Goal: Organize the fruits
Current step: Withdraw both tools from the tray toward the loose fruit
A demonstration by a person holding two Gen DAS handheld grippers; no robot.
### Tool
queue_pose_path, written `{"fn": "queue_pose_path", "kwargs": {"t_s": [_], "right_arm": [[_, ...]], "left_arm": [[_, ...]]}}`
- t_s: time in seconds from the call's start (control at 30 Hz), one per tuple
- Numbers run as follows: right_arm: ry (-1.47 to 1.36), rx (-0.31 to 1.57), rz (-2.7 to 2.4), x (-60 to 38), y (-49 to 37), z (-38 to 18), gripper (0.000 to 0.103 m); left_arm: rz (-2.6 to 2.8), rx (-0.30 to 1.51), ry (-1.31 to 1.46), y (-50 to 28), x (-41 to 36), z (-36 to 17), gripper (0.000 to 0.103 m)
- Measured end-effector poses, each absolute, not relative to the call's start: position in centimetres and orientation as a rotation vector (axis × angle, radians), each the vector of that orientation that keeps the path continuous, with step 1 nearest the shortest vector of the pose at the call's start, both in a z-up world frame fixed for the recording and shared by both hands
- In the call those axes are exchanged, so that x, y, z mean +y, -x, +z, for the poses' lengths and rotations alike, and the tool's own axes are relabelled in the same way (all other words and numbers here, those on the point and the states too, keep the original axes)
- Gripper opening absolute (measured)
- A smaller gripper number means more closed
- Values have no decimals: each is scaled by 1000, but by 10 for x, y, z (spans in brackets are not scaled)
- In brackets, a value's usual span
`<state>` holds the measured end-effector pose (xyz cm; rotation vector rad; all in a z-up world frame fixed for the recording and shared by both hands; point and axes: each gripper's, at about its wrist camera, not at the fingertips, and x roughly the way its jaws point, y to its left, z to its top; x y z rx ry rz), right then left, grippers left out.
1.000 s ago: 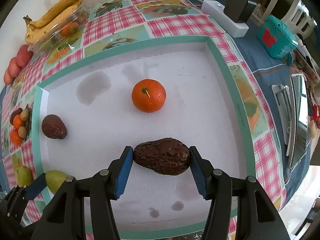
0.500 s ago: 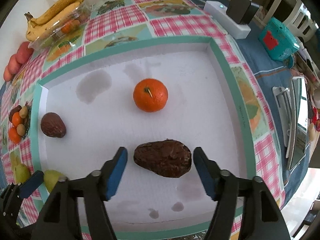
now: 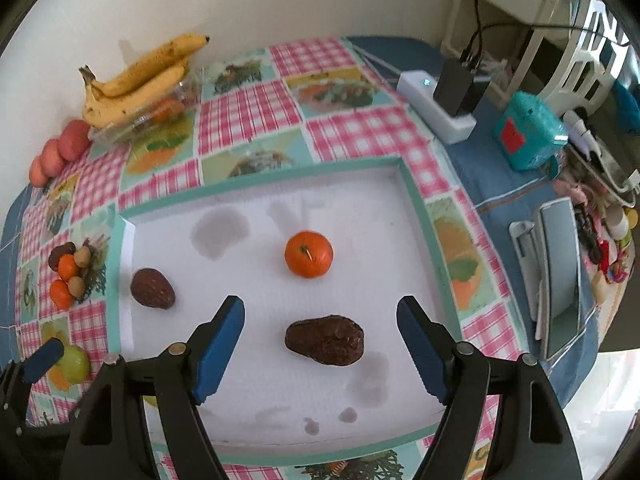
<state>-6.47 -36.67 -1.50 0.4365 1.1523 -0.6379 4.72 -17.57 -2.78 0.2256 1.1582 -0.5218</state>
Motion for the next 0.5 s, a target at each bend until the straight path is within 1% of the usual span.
{"fn": "queue_pose_path", "kwargs": {"t_s": [0.1, 0.13, 0.17, 0.3, 0.5], "right_arm": [[-424, 1123, -642, -363, 66, -7, 81], [-424, 1119, -642, -364, 64, -8, 87], [-426, 1112, -643, -364, 64, -7, 89], [-431, 1112, -643, -362, 63, -7, 89], [-420, 1113, -628, -354, 59, -7, 89]], "left_arm": [[-477, 1147, -176, -60, -157, -20, 101], [-461, 1142, -157, -65, -150, -18, 101], [-443, 1137, -139, -71, -142, -15, 101], [-365, 1120, -79, -88, -112, -8, 103], [-271, 1112, -5, -109, -67, -4, 103]]}}
